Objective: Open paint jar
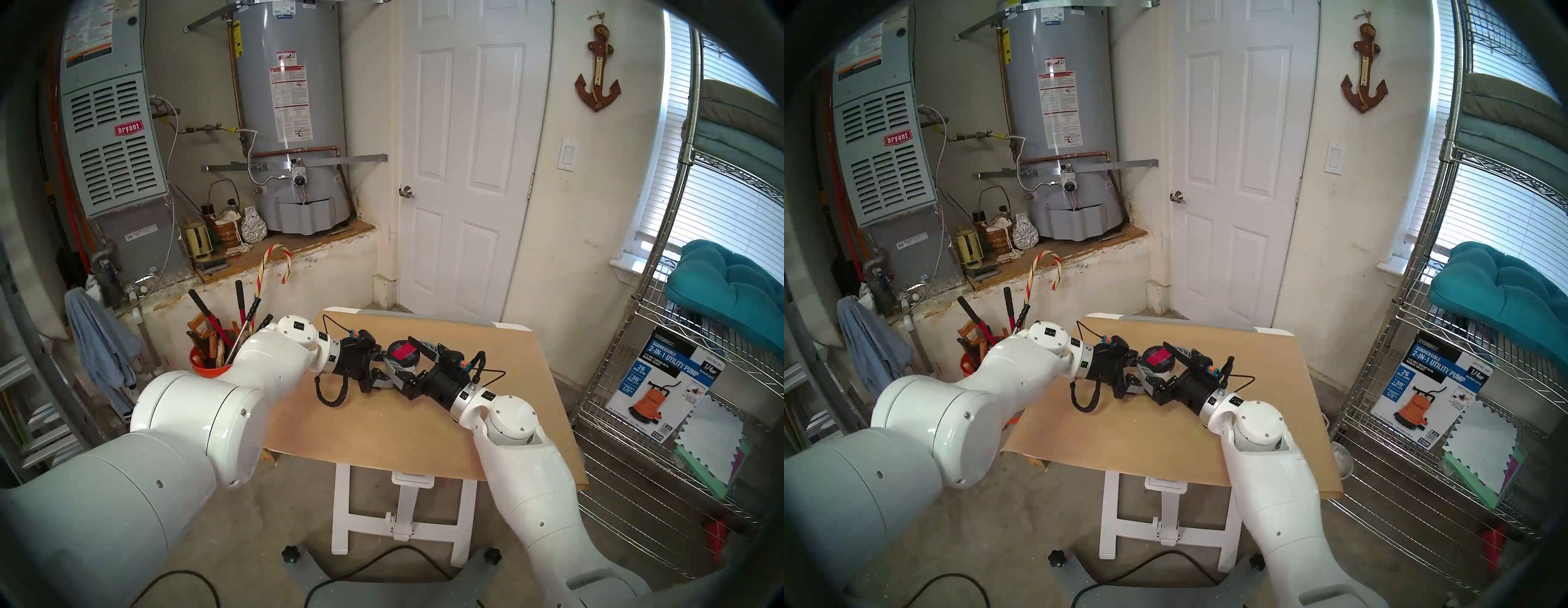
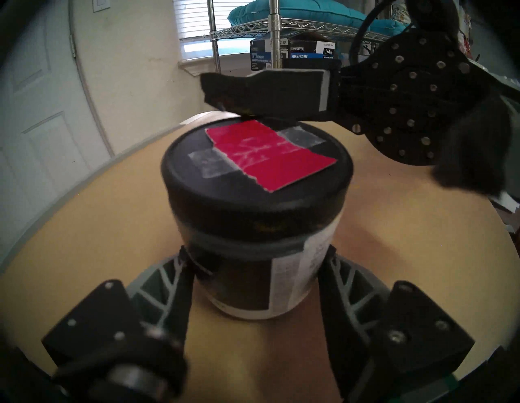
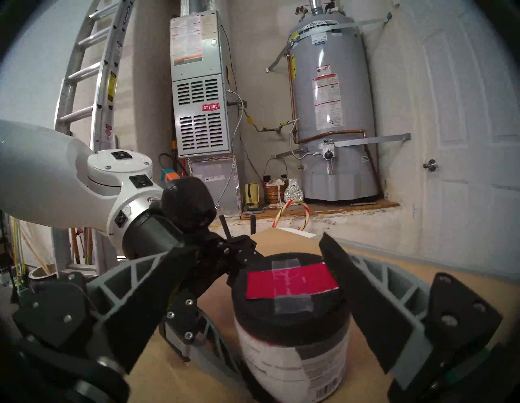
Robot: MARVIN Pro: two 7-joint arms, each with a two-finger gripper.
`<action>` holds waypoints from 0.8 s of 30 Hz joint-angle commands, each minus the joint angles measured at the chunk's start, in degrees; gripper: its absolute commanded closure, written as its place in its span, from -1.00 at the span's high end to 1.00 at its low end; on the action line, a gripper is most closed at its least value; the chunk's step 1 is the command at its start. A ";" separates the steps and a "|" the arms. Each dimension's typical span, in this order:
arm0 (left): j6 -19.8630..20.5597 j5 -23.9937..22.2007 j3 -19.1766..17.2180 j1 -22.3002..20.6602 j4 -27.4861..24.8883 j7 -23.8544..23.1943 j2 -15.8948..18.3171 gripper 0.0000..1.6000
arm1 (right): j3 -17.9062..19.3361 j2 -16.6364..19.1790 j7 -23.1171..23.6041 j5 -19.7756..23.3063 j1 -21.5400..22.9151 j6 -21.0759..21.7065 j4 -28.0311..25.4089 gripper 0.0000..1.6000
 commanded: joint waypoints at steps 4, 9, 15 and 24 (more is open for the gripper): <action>0.22 -0.12 -0.16 -1.31 -1.19 0.14 -0.26 -1.00 | -3.52 -1.51 -10.03 -5.91 -5.53 -1.72 -8.61 1.00; 0.38 -0.13 -0.19 -1.06 -1.46 -0.28 -0.14 -1.00 | -4.65 -1.70 -15.59 -8.99 -6.79 -2.60 -9.86 1.00; 0.83 -0.01 -0.10 -0.70 -1.89 -1.24 -0.06 -1.00 | -6.16 -1.70 -20.76 -9.59 -6.80 -2.01 -9.69 1.00; 1.70 0.09 -0.12 0.17 -3.39 -2.83 0.10 -1.00 | -7.49 -1.86 -26.36 -10.16 -6.07 -1.67 -8.68 1.00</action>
